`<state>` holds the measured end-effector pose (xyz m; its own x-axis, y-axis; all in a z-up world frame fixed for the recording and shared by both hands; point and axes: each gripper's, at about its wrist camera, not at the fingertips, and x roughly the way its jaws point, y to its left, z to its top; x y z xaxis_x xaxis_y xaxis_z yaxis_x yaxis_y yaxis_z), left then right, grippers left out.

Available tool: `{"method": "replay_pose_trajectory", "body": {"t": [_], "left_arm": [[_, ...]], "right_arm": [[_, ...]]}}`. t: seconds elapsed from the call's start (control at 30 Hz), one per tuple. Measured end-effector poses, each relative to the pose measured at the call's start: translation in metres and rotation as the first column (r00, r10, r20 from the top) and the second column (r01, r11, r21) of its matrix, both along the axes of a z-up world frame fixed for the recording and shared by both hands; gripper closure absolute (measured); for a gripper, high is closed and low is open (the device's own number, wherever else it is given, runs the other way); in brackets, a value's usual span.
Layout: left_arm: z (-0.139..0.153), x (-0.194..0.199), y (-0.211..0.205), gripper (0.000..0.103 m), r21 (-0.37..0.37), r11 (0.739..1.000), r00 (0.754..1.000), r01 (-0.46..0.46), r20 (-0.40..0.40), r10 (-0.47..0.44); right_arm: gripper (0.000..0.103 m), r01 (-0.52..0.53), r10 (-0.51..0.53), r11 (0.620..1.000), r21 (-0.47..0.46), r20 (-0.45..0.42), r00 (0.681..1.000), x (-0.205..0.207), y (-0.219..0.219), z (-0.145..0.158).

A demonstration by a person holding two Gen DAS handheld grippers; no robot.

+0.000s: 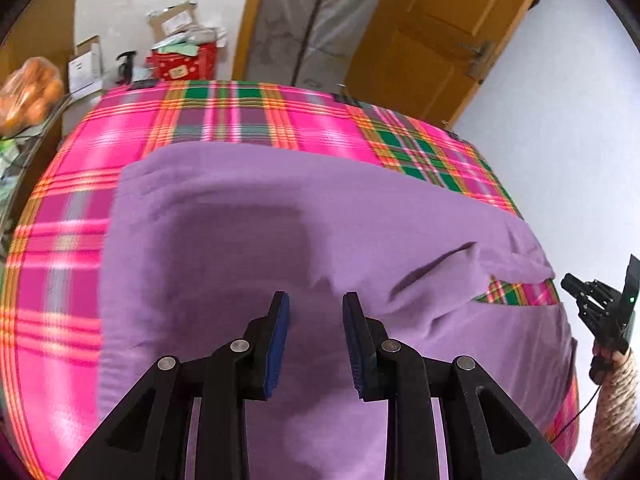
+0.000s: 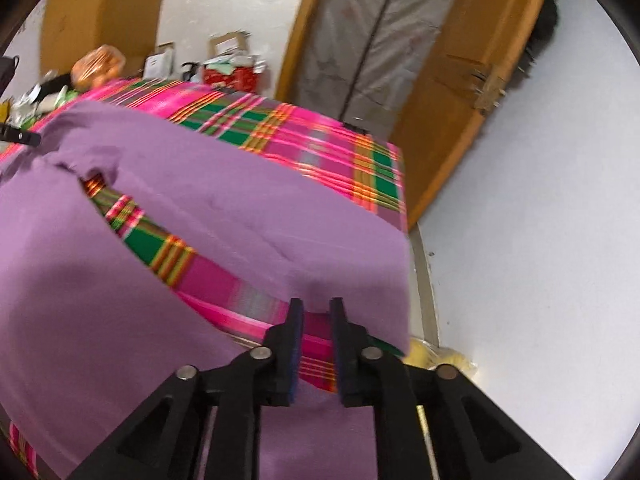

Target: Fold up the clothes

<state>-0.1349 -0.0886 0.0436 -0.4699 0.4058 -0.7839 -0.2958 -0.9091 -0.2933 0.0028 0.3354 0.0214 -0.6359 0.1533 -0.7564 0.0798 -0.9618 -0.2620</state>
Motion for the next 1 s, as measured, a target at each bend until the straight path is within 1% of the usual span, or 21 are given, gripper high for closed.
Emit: {"method": "replay_pose_trajectory", "body": {"t": [0.07,0.17,0.27,0.37,0.5,0.53,0.6,0.7,0.8,1.0], "left_arm": [[-0.001,0.006,-0.008,0.074,0.005,1.0,1.0,-0.005,0.001,0.005],[-0.003,0.016,-0.024,0.074,0.025,0.999,1.0,-0.031,0.006,0.031],[-0.006,0.029,-0.039,0.074,0.03,0.998,0.998,-0.056,0.015,0.055],[-0.008,0.041,-0.051,0.074,0.039,0.996,0.997,-0.075,0.017,0.075],[-0.007,0.058,-0.069,0.074,0.077,0.991,0.994,-0.113,0.003,0.113],[-0.007,0.062,-0.073,0.074,0.086,0.989,0.993,-0.121,0.002,0.121],[-0.009,0.07,-0.082,0.074,0.097,0.986,0.991,-0.136,0.004,0.136],[-0.012,0.081,-0.094,0.074,0.115,0.981,0.988,-0.157,0.016,0.156],[-0.014,0.092,-0.103,0.074,0.136,0.975,0.984,-0.177,0.023,0.176],[-0.017,0.116,-0.12,0.074,0.153,0.964,0.976,-0.218,0.035,0.215]], "right_arm": [[0.075,-0.001,0.001,1.0,-0.03,0.019,1.0,0.0,-0.007,-0.003],[0.074,-0.055,0.058,0.995,-0.078,0.037,0.998,0.004,-0.027,-0.008],[0.071,-0.06,0.063,0.997,-0.05,0.066,0.996,0.007,-0.042,-0.021],[0.069,0.011,-0.006,0.996,-0.09,0.049,0.999,0.017,-0.037,-0.021],[0.067,0.137,-0.141,0.978,-0.157,-0.019,0.99,0.05,-0.018,-0.013],[0.067,0.181,-0.188,0.971,-0.158,-0.026,0.982,0.059,-0.012,-0.013],[0.064,0.287,-0.293,0.948,-0.136,-0.025,0.956,0.077,0.002,-0.016],[0.063,0.394,-0.397,0.906,-0.155,0.007,0.918,0.105,0.022,-0.024],[0.06,0.446,-0.454,0.87,-0.21,0.01,0.891,0.133,0.033,-0.025],[0.058,0.49,-0.497,0.844,-0.218,0.024,0.867,0.176,0.028,-0.022]]}}
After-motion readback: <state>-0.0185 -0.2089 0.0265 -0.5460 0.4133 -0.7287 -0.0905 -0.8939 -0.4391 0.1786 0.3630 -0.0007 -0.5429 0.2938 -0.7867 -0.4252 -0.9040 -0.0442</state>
